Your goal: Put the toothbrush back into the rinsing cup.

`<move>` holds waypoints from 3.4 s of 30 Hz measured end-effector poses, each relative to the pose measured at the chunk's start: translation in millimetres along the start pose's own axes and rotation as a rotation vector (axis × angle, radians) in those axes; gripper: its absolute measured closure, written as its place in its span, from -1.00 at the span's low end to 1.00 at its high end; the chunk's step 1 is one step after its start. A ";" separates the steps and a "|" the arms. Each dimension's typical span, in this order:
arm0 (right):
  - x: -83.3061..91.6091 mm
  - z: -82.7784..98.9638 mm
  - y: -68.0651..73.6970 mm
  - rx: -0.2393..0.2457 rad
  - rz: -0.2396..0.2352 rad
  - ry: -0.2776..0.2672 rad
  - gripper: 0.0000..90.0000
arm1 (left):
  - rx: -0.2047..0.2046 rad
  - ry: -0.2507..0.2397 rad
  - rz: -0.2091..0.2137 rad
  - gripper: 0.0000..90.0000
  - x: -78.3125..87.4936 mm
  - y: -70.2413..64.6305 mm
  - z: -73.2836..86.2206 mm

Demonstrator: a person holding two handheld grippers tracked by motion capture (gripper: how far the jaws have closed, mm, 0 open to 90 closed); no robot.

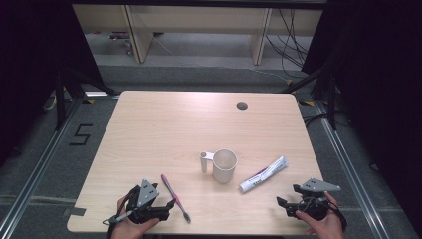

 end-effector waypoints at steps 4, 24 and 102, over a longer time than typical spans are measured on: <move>0.2 -0.2 -0.1 -0.002 0.002 -0.003 -0.55 | 0.008 -0.021 -0.006 -0.53 -3.5 1.7 -5.0; -0.5 -0.2 -0.6 -0.003 0.002 -0.014 -0.53 | -0.160 0.022 0.033 0.69 -37.4 25.6 -18.8; -2.1 -0.9 0.4 0.006 -0.010 0.000 -0.51 | -0.066 0.217 0.111 0.55 28.2 18.4 11.1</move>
Point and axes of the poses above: each handheld gripper's, and its own axes: x roughly backward along the jaws, z roughly out of its underside, y roughly to its left, the point moved 1 cm from there along -x, roughly forward along the jaws, and after that the axes turned 9 degrees about -y, right-handed, at the moved point
